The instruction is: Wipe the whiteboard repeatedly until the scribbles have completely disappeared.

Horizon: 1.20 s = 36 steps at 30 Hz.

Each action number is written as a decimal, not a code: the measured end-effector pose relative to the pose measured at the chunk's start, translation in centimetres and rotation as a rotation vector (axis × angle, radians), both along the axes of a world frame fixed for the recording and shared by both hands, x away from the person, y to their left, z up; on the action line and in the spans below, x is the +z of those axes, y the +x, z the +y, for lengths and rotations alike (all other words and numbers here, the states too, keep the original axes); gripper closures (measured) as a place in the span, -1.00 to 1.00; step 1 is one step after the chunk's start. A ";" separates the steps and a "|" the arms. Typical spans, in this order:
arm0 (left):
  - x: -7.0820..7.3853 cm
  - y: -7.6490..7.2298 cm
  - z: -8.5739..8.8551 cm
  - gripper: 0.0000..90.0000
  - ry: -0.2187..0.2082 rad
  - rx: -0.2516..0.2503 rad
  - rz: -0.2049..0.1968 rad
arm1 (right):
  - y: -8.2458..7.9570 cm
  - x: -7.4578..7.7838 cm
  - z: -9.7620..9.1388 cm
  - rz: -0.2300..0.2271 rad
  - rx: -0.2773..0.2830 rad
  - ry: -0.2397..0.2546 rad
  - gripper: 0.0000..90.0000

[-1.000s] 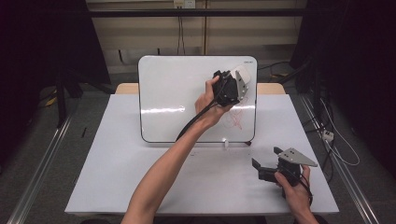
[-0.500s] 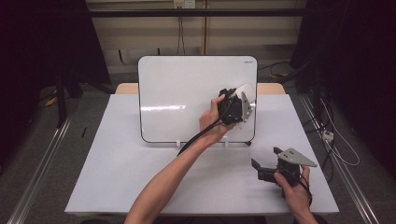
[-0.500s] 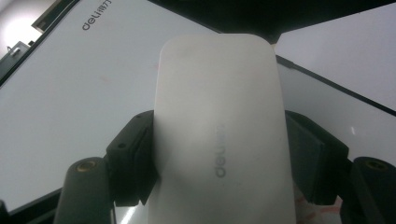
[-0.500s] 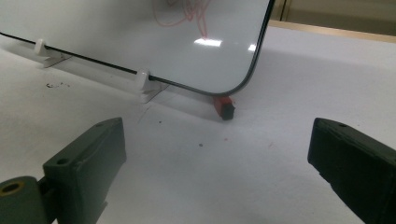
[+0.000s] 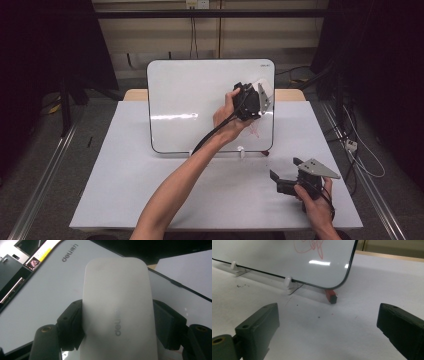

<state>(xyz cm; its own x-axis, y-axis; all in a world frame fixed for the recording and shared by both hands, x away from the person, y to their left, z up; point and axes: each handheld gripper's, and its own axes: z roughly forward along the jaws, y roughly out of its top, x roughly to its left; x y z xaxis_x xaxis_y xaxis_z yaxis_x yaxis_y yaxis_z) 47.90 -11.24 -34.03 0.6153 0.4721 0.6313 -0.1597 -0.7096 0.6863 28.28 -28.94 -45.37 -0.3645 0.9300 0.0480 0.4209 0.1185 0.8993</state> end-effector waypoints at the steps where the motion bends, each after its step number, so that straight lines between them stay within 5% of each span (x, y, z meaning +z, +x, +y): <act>1: 0.3 0.3 0.1 -0.31 -0.003 0.006 0.002 | 0.0 0.0 0.0 0.000 0.000 0.000 -0.90; 11: 3.3 2.9 1.9 -0.31 -0.050 0.069 -0.006 | -0.2 0.0 -0.2 0.001 -0.009 0.009 -0.90; 25: 1.9 1.9 3.3 -0.31 -0.061 0.109 -0.005 | -0.2 0.0 -0.1 0.000 -0.009 0.002 -0.90; 36: 1.4 1.4 2.8 -0.31 -0.066 0.123 -0.005 | 0.1 0.0 0.1 0.000 0.000 -0.003 -0.90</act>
